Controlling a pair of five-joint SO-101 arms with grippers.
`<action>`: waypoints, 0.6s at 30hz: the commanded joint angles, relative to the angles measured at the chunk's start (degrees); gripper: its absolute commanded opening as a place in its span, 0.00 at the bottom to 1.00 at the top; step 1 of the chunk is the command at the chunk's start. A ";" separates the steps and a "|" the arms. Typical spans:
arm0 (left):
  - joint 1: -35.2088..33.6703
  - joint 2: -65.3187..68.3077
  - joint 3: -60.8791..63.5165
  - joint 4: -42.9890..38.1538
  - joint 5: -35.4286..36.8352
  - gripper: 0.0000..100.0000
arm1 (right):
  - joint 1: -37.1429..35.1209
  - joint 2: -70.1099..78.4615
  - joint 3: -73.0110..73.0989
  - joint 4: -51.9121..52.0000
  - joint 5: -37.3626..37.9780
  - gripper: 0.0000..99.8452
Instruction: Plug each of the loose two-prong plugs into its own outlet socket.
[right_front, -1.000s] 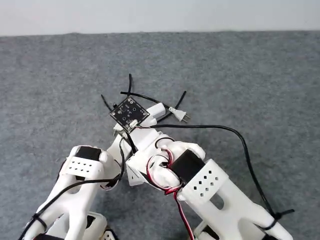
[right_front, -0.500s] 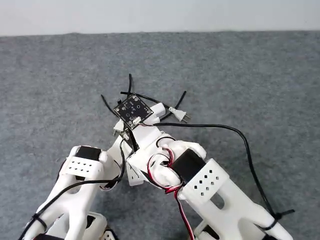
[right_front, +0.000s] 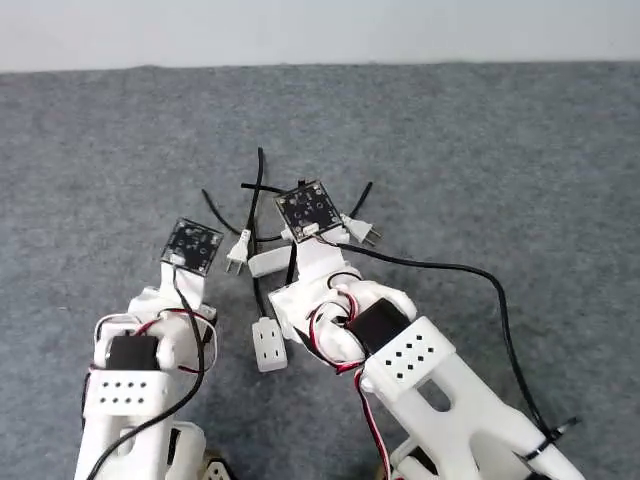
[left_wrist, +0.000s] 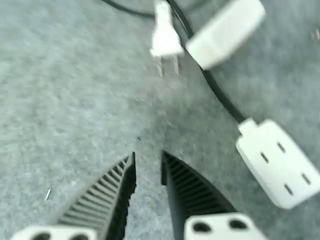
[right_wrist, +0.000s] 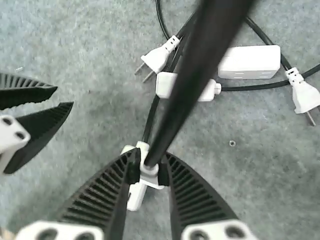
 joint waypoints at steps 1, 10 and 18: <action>-0.70 -1.14 -0.75 -1.41 1.85 0.11 | -1.01 -1.01 0.62 -3.38 -1.41 0.01; -3.69 4.04 -3.47 -2.55 1.85 0.11 | -4.88 9.54 -0.26 -7.60 -1.58 0.01; -3.43 5.80 -3.82 -2.81 1.49 0.11 | -5.76 10.77 -1.76 -6.81 -1.67 0.01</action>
